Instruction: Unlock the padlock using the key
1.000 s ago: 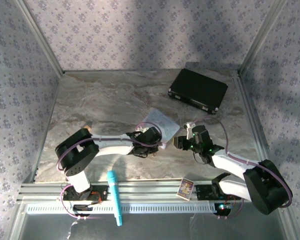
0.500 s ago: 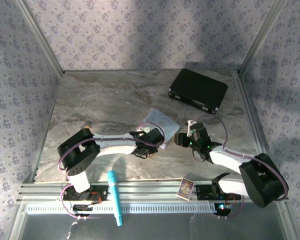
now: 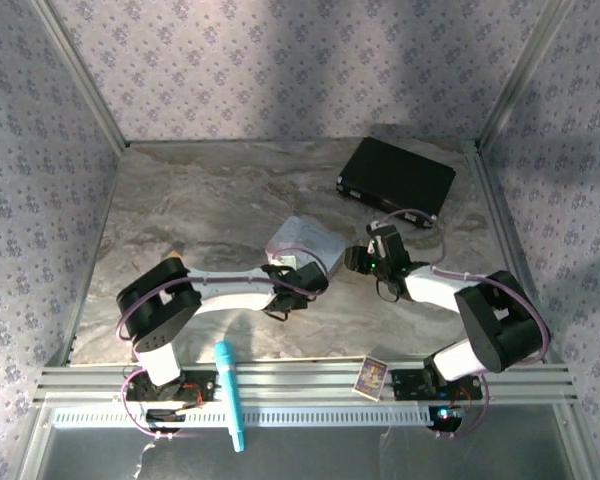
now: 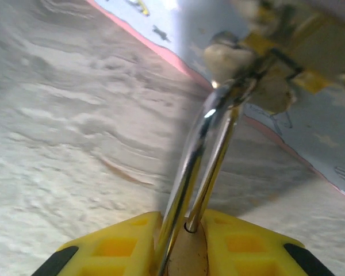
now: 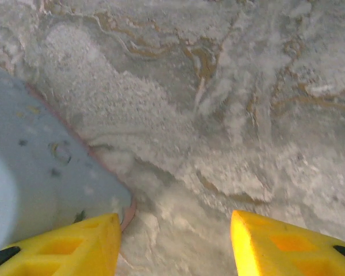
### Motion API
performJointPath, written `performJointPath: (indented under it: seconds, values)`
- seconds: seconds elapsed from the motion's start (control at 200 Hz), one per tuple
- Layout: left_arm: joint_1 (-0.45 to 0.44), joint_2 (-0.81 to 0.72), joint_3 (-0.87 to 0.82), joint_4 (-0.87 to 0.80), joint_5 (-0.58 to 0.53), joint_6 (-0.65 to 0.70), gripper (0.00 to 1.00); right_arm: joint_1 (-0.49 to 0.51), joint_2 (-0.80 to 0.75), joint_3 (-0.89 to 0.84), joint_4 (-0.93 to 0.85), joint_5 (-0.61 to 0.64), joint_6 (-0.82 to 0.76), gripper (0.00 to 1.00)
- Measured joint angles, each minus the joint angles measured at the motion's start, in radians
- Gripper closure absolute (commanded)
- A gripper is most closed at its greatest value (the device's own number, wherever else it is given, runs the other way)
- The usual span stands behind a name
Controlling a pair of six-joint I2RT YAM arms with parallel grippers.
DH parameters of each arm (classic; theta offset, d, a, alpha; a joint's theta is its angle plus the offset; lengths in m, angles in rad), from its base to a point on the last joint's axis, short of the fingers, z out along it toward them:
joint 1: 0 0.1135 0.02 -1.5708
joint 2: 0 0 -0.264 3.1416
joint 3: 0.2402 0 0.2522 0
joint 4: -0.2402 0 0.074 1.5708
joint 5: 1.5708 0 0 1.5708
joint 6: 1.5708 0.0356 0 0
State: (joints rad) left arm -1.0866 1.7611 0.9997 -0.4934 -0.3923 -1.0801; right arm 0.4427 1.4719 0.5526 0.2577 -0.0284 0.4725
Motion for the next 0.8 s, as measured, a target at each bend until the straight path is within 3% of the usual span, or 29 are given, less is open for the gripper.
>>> performJointPath:
  seconds: [0.19,0.41,0.8]
  values:
    - [-0.042,0.061,0.071,-0.100,-0.093,0.025,0.71,-0.003,0.042,0.034,0.002,-0.005,0.008,0.46]
    - [-0.079,0.061,0.074,-0.144,-0.117,0.024,0.65,-0.003,0.046,0.034,0.003,-0.012,0.011,0.46]
    - [-0.114,0.061,0.107,-0.170,-0.118,0.024,0.76,-0.002,0.043,0.033,0.005,-0.013,0.010,0.46]
